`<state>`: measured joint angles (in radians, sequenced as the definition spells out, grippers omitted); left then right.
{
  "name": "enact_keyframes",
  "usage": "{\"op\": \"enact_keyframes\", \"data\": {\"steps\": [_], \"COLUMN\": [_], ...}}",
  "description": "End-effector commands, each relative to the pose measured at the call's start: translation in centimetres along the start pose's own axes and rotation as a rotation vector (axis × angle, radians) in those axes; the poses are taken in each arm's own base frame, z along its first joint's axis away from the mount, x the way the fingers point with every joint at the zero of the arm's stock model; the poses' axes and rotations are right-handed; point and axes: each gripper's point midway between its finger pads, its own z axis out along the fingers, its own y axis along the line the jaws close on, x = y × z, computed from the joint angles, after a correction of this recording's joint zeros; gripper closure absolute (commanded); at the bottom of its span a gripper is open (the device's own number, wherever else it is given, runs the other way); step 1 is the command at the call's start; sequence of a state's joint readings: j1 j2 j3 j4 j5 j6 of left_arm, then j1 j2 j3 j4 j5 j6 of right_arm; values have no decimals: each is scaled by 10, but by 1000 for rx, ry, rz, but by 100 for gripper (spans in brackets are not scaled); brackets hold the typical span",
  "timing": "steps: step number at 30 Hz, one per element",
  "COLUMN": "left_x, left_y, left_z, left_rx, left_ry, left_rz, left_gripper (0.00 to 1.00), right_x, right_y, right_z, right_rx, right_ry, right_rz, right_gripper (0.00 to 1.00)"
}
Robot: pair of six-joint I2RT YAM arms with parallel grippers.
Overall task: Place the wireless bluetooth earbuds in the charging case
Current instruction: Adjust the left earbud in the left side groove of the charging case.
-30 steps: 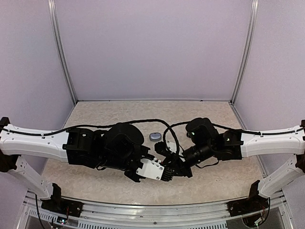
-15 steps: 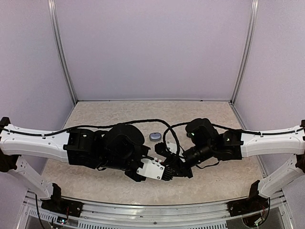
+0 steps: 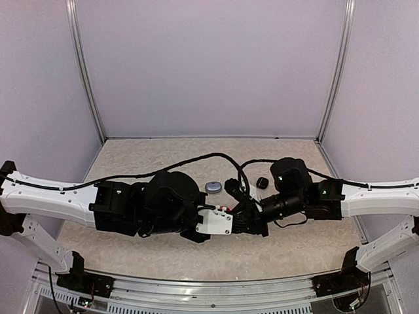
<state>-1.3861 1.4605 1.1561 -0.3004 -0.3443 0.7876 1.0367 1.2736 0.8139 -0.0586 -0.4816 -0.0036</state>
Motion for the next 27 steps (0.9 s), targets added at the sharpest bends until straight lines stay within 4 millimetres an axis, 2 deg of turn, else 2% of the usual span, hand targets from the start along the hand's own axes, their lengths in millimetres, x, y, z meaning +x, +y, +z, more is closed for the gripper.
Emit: {"op": "enact_keyframes", "data": {"steps": [1, 7, 11, 20, 27], "left_x": [8, 1, -4, -4, -10], "left_y": [-33, -37, -40, -58, -63], "left_z": [10, 0, -6, -3, -7], "left_rx": [49, 46, 47, 89, 78], "left_ry": [26, -23, -47, -12, -14], "left_rz": [14, 61, 90, 160, 196], "left_gripper": [100, 100, 100, 100, 100], "right_x": [-71, -69, -68, -68, -64], "right_y": [6, 1, -11, -31, -46], "right_z": [-26, -29, -33, -39, -38], "right_rx": [-11, -12, 40, 139, 202], "right_ry": [-275, -296, -298, -302, -280], "right_rz": [-39, -6, 21, 60, 102], "right_gripper": [100, 100, 100, 100, 100]}}
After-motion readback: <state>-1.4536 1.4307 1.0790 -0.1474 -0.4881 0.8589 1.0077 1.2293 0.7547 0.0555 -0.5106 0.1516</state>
